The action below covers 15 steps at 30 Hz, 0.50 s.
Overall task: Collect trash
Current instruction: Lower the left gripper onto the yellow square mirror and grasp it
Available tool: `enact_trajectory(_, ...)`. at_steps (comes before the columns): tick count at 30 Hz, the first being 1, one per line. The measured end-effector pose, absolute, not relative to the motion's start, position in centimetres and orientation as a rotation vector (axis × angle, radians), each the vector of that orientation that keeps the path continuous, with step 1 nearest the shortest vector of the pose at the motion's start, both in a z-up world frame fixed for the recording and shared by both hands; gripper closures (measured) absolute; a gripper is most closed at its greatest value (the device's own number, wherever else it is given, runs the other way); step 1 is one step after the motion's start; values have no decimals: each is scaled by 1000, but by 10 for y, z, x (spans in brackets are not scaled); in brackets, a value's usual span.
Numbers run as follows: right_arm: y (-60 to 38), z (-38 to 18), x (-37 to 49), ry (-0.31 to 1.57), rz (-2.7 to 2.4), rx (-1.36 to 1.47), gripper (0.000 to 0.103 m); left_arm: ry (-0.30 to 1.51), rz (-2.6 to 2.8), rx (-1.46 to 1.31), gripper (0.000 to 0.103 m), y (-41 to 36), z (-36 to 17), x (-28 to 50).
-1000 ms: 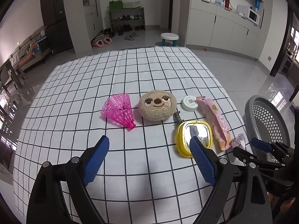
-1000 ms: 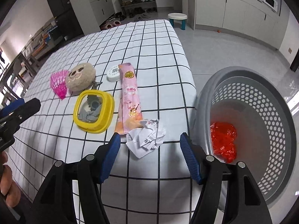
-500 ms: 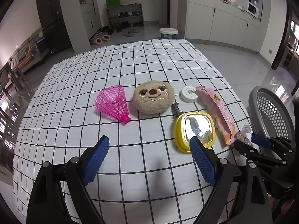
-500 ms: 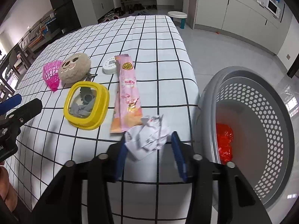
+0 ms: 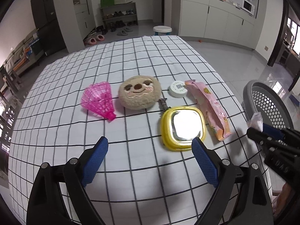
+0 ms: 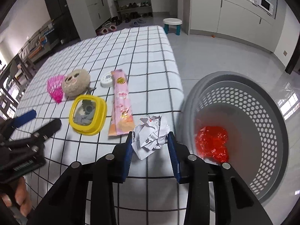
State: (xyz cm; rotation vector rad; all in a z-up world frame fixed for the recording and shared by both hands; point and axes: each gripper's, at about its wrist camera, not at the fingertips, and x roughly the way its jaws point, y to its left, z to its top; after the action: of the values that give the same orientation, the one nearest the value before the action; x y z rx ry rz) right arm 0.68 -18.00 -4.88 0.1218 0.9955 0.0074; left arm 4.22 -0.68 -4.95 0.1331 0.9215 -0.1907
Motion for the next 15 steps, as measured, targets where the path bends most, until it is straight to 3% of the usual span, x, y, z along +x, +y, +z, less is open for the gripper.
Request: enact_trajectory(15,-201,-36,-3,973,7,189,68,945,-225,129,14,-41,-75,61)
